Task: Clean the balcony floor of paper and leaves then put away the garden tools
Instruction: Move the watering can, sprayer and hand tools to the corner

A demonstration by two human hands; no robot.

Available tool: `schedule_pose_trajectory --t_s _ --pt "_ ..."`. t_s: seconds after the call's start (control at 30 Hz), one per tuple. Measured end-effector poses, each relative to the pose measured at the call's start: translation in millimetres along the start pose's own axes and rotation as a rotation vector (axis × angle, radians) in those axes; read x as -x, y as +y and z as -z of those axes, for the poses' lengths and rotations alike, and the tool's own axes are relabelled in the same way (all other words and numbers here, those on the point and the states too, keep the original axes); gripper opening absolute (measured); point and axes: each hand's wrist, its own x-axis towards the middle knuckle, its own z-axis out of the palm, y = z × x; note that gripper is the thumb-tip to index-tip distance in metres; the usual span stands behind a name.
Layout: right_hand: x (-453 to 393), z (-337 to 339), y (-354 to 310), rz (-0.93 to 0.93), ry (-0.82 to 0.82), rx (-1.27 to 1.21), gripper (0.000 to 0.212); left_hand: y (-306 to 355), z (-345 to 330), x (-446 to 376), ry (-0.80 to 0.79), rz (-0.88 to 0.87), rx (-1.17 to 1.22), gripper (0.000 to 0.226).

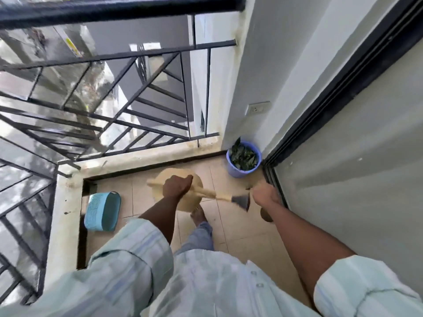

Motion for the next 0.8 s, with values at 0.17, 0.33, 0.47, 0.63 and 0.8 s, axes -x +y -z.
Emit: schedule_pose_trajectory --t_s 0.17,0.33,0.47,0.63,0.8 --pt "-67 -4 -39 -0.017 -0.078 0.104 0.027 27 -6 -61 0.020 -0.038 -0.136 0.019" --pt "-141 -40 -82 0.105 -0.233 0.178 0.026 37 -38 -121 -0.017 -0.024 -0.093 0.036" --pt "-216 -86 -109 0.116 -0.286 0.116 0.020 39 -86 -184 -0.017 0.041 -0.076 0.050" --pt "-308 -137 -122 0.131 -0.326 0.066 0.025 37 -157 -265 -0.050 0.081 -0.070 0.038" --pt "-388 -185 -114 0.150 -0.330 0.125 0.031 30 -222 -337 -0.087 0.114 -0.058 0.014"
